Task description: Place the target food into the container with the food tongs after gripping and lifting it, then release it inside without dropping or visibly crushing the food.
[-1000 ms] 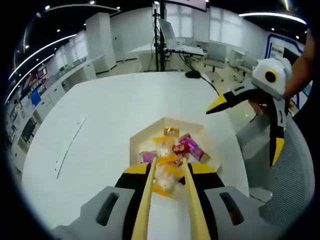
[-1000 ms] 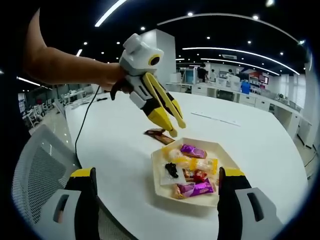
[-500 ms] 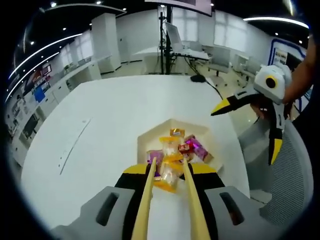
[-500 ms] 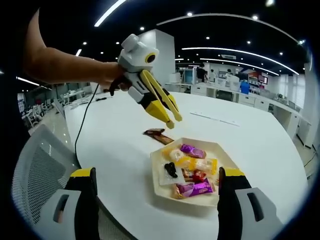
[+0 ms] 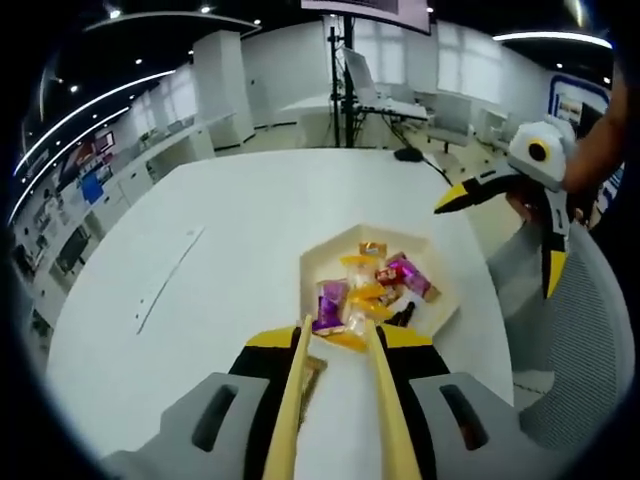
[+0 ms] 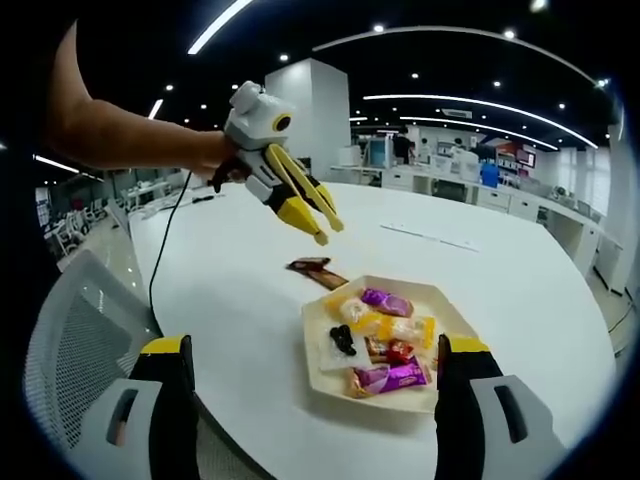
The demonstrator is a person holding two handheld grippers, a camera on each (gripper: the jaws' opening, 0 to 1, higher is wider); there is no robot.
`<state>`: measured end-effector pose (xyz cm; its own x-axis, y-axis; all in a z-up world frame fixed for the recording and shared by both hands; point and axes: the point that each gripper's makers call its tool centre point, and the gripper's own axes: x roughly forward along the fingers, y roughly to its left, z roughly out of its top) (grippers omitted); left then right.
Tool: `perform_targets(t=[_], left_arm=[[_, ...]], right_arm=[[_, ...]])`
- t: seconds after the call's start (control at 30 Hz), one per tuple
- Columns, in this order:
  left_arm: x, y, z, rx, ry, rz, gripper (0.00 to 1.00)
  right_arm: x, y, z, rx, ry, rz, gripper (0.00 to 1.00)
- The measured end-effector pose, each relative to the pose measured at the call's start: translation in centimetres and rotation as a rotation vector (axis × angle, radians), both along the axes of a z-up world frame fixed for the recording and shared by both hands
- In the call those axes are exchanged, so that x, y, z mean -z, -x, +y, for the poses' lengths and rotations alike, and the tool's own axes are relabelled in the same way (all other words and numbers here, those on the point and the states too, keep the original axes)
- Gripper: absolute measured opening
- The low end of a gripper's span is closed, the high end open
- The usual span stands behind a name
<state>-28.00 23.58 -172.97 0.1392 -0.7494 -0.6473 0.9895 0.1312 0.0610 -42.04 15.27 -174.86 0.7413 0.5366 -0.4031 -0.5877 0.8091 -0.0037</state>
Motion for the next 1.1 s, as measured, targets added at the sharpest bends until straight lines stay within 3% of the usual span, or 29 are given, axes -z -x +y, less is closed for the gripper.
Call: perform_targets(t=[0.67, 0.93, 1.1], left_arm=[[1.6, -2.9, 7.9, -0.159, -0.017, -0.001, 0.26], [2.3, -3.4, 9.9, -0.194, -0.018, 0.004, 0.26], [2.3, -3.6, 10.3, -0.2, -0.02, -0.017, 0.26]], right_arm=[[0.4, 0.1, 0.2, -0.014, 0.008, 0.018, 0.99], [0.4, 0.1, 0.2, -0.014, 0.008, 0.017, 0.99], [0.4, 0.2, 0.3, -0.016, 0.006, 0.023, 0.99]])
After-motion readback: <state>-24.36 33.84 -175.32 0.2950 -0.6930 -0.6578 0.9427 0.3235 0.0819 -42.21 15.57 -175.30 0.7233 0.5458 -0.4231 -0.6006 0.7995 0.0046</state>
